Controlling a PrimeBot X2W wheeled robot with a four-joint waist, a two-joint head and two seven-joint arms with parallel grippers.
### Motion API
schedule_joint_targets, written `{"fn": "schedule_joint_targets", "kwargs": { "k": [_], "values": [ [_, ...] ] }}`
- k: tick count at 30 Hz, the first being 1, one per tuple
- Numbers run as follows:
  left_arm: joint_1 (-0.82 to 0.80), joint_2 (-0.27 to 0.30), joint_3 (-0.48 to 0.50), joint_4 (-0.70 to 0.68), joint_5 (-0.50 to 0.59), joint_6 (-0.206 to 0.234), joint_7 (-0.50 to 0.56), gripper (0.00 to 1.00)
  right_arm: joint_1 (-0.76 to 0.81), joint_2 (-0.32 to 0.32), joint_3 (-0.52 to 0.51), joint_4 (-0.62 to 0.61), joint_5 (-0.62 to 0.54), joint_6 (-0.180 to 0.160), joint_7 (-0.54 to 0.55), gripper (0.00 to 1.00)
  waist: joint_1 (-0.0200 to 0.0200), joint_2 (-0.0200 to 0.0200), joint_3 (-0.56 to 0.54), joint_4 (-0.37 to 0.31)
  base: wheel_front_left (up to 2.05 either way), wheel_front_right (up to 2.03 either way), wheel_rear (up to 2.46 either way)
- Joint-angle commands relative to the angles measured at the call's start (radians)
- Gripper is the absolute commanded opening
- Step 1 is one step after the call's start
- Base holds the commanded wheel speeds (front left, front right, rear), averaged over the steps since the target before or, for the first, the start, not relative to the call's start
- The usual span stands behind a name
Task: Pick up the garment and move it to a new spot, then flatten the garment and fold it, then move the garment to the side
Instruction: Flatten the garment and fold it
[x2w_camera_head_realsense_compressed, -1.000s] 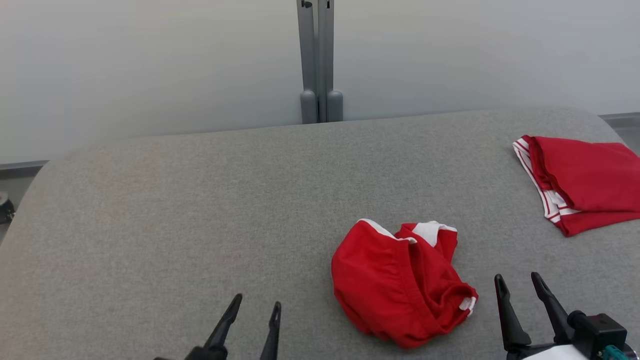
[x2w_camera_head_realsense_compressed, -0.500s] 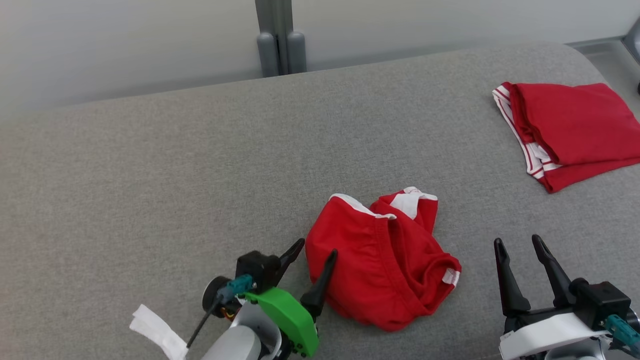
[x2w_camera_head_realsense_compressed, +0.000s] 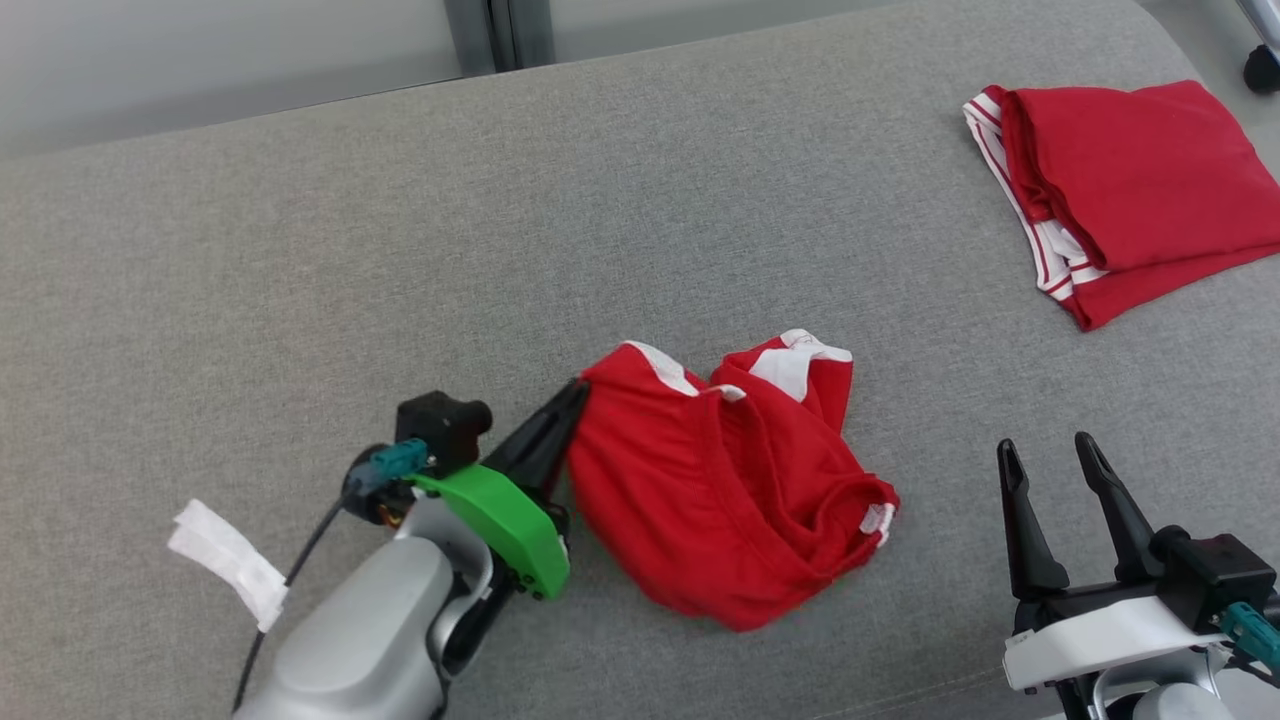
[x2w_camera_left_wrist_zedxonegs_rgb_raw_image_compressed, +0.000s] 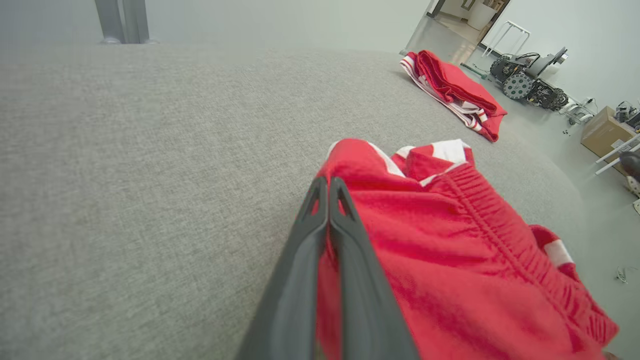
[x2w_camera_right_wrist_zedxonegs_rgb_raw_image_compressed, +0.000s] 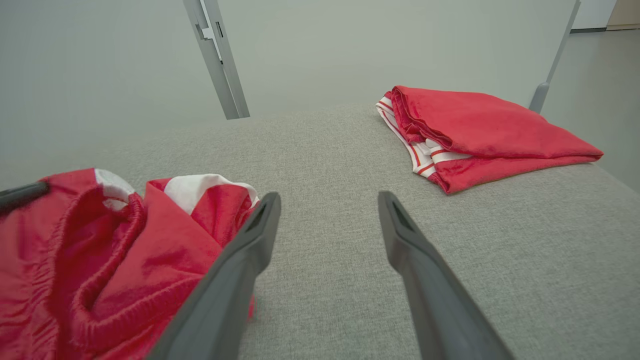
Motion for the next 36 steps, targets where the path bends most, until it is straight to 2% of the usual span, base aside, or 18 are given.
{"fn": "schedule_joint_targets", "kwargs": {
  "k": [1, 8, 11, 12, 13, 18, 21, 22, 24, 28, 31, 36],
  "values": [
    [-0.038, 0.037, 0.008, 0.007, 0.002, -0.002, -0.015, 0.00, -0.018, 0.004, 0.000, 0.001, -0.009, -0.001, 0.000, 1.00, -0.0001, 0.0000, 0.000, 0.002, 0.00, 0.00, 0.00],
    [-0.143, 0.153, 0.111, 0.041, 0.064, 0.016, -0.036, 0.00, -0.035, 0.009, 0.011, 0.001, -0.008, -0.001, 0.000, 1.00, -0.0001, 0.0000, 0.010, 0.012, 0.00, 0.00, 0.00],
    [-0.164, 0.193, 0.182, 0.042, 0.094, 0.051, -0.034, 0.00, -0.042, 0.010, 0.012, 0.002, -0.007, -0.001, 0.000, 1.00, -0.0001, 0.0000, 0.016, 0.015, 0.00, 0.00, 0.00],
    [-0.162, 0.197, 0.201, 0.043, 0.100, 0.062, -0.034, 0.28, -0.042, 0.011, 0.014, 0.003, -0.007, -0.001, 0.000, 1.00, -0.0001, 0.0000, 0.016, 0.016, 0.00, 0.00, 0.00],
    [-0.150, 0.198, 0.212, 0.044, 0.109, 0.068, -0.034, 1.00, -0.043, 0.011, 0.015, 0.005, -0.007, -0.001, 0.000, 1.00, -0.0001, 0.0000, 0.015, 0.015, 0.00, 0.00, 0.00],
    [-0.076, 0.206, 0.217, -0.006, 0.194, 0.143, -0.033, 1.00, -0.039, 0.015, 0.015, 0.009, -0.004, -0.001, 0.000, 1.00, -0.0001, 0.0000, 0.005, 0.014, 0.00, 0.00, 0.00],
    [-0.014, 0.210, 0.180, -0.081, 0.270, 0.207, -0.033, 1.00, -0.033, 0.018, 0.010, 0.007, -0.003, -0.001, 0.000, 1.00, -0.0001, 0.0000, -0.002, 0.017, 0.00, 0.00, 0.00],
    [0.010, 0.201, 0.162, -0.112, 0.283, 0.216, -0.033, 1.00, -0.029, 0.020, 0.006, 0.006, -0.003, -0.001, 0.000, 1.00, -0.0001, 0.0000, -0.003, 0.022, 0.00, 0.00, 0.00],
    [0.037, 0.190, 0.111, -0.160, 0.314, 0.205, -0.008, 1.00, -0.021, 0.022, 0.000, 0.002, -0.002, -0.001, 0.000, 1.00, -0.0001, 0.0000, -0.004, 0.033, 0.00, 0.00, 0.00],
    [0.043, 0.174, 0.002, -0.242, 0.357, 0.152, 0.088, 1.00, -0.025, 0.023, 0.004, 0.005, -0.004, -0.001, 0.000, 1.00, -0.0001, 0.0000, -0.004, 0.049, 0.00, 0.00, 0.00],
    [0.006, 0.165, -0.074, -0.256, 0.401, 0.117, 0.165, 1.00, -0.044, 0.024, 0.014, 0.009, -0.003, -0.001, 0.000, 1.00, -0.0001, 0.0000, -0.002, 0.050, 0.00, 0.00, 0.00],
    [-0.046, 0.159, -0.143, -0.266, 0.428, 0.063, 0.283, 1.00, -0.057, 0.025, 0.024, 0.012, -0.002, -0.001, 0.000, 1.00, -0.0001, 0.0000, -0.003, 0.040, 0.00, 0.00, 0.00]
  ]
}}
